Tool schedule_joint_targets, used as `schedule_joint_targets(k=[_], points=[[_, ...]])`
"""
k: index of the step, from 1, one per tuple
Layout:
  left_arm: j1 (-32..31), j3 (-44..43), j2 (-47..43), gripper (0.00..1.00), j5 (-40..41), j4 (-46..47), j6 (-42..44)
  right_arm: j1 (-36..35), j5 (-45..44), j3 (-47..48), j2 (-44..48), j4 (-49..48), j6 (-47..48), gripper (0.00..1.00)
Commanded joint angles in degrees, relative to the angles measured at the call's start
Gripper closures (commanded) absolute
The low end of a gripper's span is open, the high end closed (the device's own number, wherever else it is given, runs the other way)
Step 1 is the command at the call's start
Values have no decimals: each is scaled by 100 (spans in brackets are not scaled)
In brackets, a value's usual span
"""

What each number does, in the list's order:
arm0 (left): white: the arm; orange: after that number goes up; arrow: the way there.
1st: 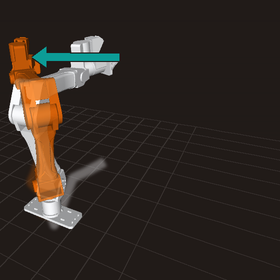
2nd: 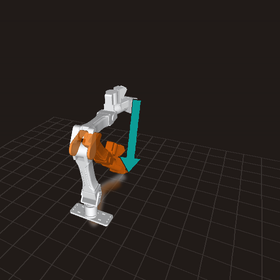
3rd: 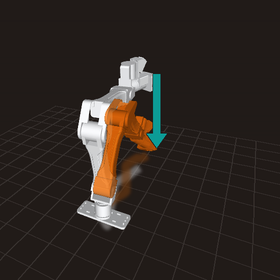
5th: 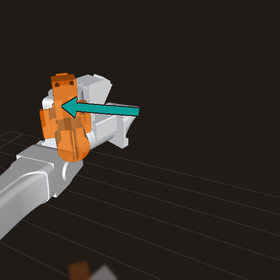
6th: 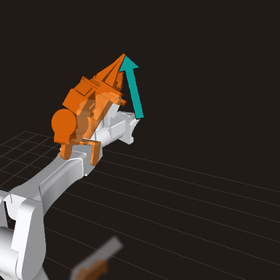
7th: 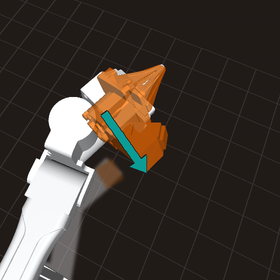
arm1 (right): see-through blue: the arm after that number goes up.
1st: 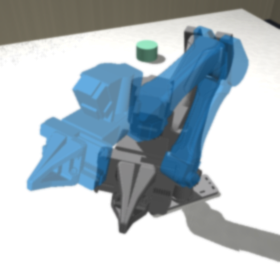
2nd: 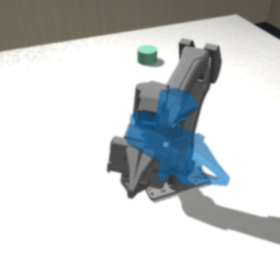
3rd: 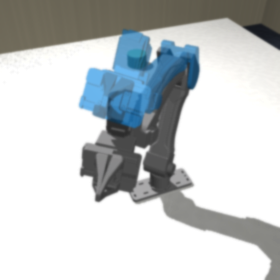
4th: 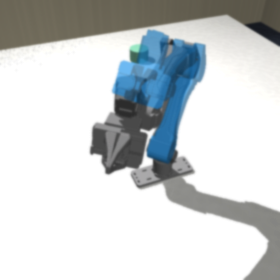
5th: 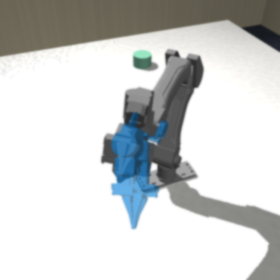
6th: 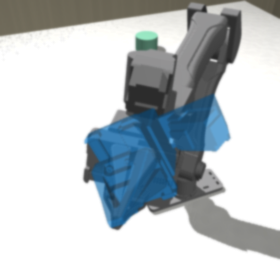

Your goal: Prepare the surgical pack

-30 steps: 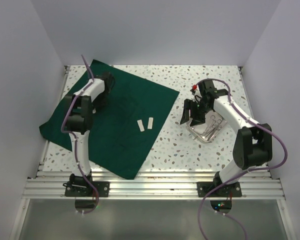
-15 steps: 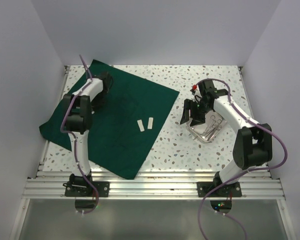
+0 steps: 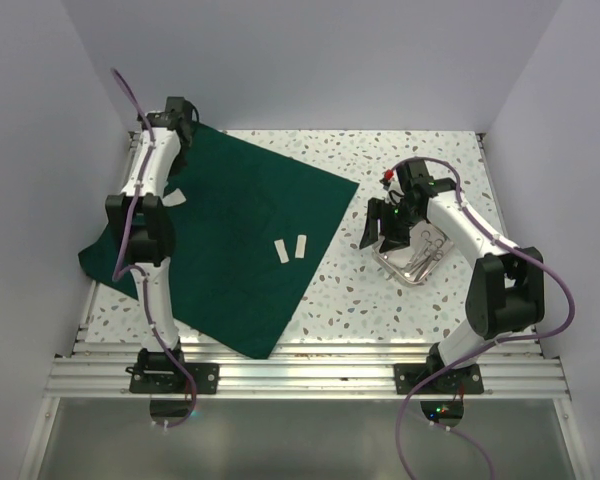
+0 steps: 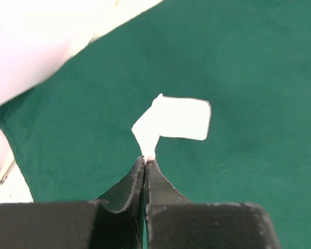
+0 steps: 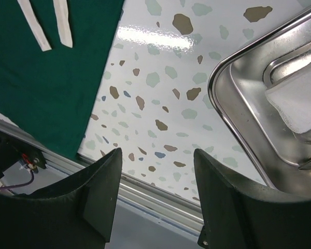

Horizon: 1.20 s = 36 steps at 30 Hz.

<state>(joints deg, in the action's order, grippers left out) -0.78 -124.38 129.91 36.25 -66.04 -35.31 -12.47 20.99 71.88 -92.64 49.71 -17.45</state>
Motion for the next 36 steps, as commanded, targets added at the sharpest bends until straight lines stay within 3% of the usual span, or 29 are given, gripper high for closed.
schedule_joint_targets(k=[1, 36], points=[[16, -508, 254, 100, 119, -375, 24, -36, 186, 143, -70, -49, 75, 39], [324, -289, 790, 100, -294, -252, -793, -36, 142, 90, -158, -76, 128, 39]])
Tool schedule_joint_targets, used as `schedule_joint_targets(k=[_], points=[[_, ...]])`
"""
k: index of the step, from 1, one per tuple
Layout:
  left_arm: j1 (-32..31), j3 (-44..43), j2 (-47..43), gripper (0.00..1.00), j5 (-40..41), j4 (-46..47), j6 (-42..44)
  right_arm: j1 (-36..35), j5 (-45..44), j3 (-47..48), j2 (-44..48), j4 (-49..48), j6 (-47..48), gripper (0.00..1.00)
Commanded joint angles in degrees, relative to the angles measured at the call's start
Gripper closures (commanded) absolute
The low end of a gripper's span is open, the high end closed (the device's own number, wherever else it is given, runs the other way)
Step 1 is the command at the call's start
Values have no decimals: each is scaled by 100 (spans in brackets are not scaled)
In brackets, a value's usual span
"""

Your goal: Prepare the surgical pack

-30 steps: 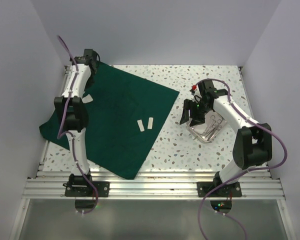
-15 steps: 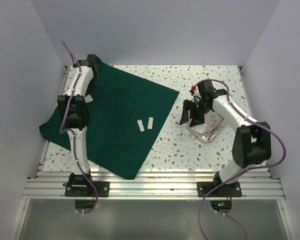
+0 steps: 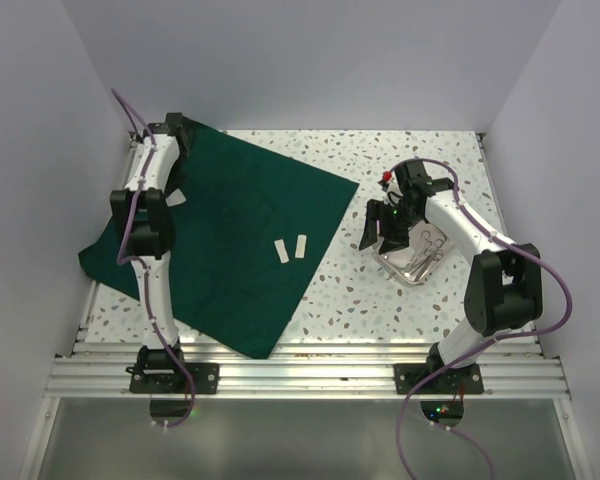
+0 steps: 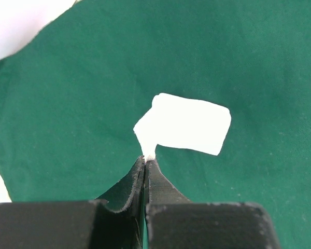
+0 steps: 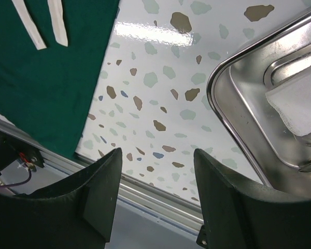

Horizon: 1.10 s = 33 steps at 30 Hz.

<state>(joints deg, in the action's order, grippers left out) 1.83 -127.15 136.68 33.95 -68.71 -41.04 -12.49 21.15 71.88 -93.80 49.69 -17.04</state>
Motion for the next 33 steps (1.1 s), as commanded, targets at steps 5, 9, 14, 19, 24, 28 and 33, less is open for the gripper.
schedule_joint_targets(k=[5, 9, 14, 19, 24, 28, 33], points=[[64, -46, 201, 100, -318, 173, -221, -34, 109, 116, -86, -65, 95, 39], [64, -90, 262, 100, -468, 209, -300, -34, 91, 90, -95, -74, 95, 39], [64, -90, 280, 100, -486, 279, -361, -34, 91, 90, -112, -82, 95, 39], [72, -82, 341, 100, -618, 375, -502, -34, 91, 55, -130, -74, 113, 39], [90, -108, 429, 100, -715, 472, -651, -34, 83, 37, -121, -74, 122, 39], [143, -117, 491, 100, -820, 551, -686, -34, 74, 19, -130, -74, 131, 39], [195, -134, 500, 100, -899, 639, -730, -25, 56, 11, -156, -74, 131, 38]])
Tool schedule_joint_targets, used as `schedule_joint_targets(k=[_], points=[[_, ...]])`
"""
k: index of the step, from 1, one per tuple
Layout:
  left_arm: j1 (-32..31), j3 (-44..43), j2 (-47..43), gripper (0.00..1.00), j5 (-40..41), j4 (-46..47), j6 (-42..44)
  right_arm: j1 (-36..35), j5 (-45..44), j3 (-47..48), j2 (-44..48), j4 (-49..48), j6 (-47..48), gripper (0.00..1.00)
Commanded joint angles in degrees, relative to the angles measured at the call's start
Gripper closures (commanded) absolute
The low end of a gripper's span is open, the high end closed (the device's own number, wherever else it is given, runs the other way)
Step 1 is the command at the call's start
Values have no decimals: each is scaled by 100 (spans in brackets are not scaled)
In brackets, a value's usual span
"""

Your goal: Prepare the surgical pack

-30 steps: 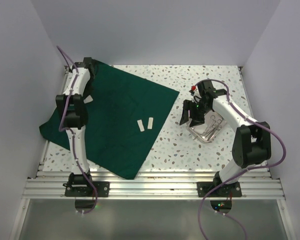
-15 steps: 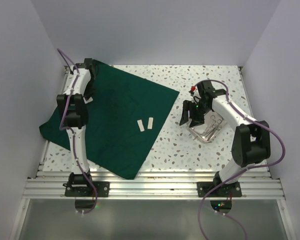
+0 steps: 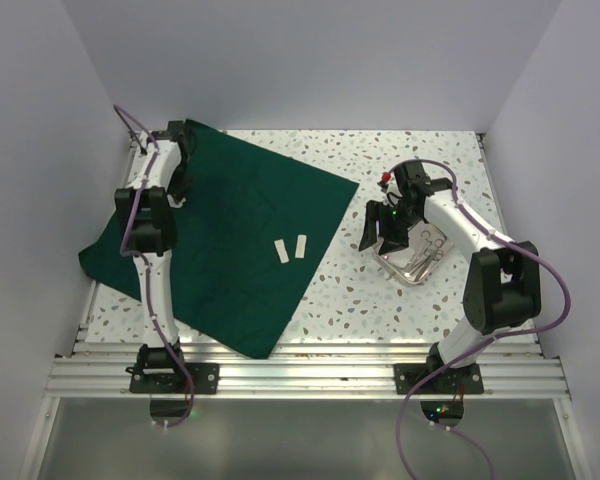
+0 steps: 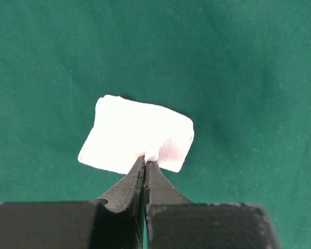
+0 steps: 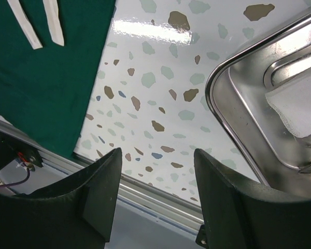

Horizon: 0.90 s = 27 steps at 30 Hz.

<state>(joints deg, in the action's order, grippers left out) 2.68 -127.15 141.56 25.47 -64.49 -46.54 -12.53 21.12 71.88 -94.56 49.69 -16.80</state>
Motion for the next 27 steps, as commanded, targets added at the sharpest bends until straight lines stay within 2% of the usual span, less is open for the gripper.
schedule_joint_targets(k=[1, 21, 25, 27], points=[[128, -143, 4, 100, -43, 235, -206, -38, 58, 11, -88, -82, 106, 39], [145, -231, 3, 100, -297, 516, -338, -21, 138, 2, -185, -109, 106, 38], [163, -231, 4, 92, -306, 499, -338, -38, 146, -7, -194, -118, 106, 38], [163, -240, -5, 82, -298, 481, -311, -21, 173, -24, -203, -126, 106, 38]])
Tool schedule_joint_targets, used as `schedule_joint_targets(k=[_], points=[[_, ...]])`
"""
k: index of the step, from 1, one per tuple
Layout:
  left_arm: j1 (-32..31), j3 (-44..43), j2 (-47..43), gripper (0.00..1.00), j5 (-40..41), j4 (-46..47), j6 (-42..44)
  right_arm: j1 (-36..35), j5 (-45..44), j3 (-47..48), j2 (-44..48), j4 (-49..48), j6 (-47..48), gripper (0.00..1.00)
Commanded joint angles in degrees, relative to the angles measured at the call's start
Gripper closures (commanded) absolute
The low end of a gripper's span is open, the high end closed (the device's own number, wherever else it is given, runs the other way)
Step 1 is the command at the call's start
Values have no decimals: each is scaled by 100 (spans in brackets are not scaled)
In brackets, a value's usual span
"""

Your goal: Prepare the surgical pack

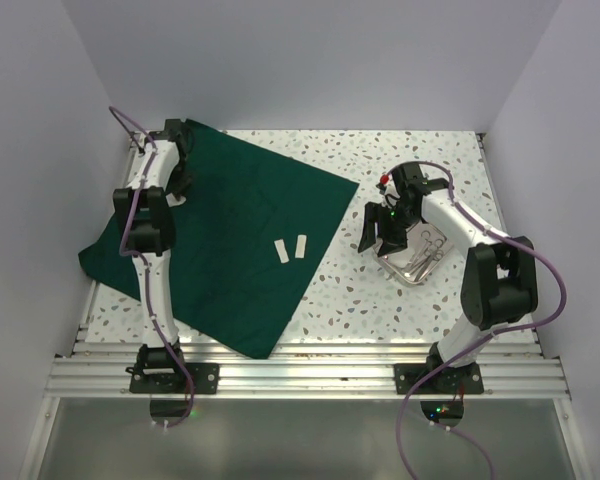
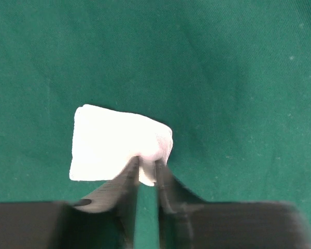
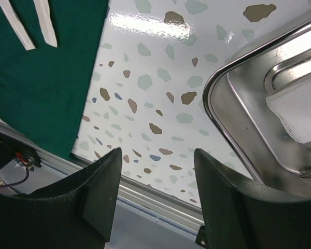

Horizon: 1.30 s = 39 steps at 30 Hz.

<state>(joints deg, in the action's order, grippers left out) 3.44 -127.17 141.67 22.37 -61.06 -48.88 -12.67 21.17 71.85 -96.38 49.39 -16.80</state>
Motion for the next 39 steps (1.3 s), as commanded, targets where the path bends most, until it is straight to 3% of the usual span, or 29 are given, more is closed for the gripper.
schedule_joint_targets(k=[1, 10, 16, 20, 29, 39], points=[[86, -238, -25, 75, 30, 112, -78, -17, 177, -22, -30, -105, 106, 39], [113, -176, -402, 42, 13, 85, 37, -17, 239, -22, -30, -148, 71, 38], [139, -89, -885, 31, -66, 173, 203, -34, 291, -40, 14, -157, 45, 38], [244, 377, -1395, 29, -197, 428, 248, -87, 300, -31, 31, -175, 36, 38], [850, 2580, -2485, 32, -1285, 1367, -77, -184, 309, -101, 110, -193, 36, 38], [1115, 3181, -2345, 42, -1885, 2203, -508, -192, 239, -110, 102, -175, 54, 38]])
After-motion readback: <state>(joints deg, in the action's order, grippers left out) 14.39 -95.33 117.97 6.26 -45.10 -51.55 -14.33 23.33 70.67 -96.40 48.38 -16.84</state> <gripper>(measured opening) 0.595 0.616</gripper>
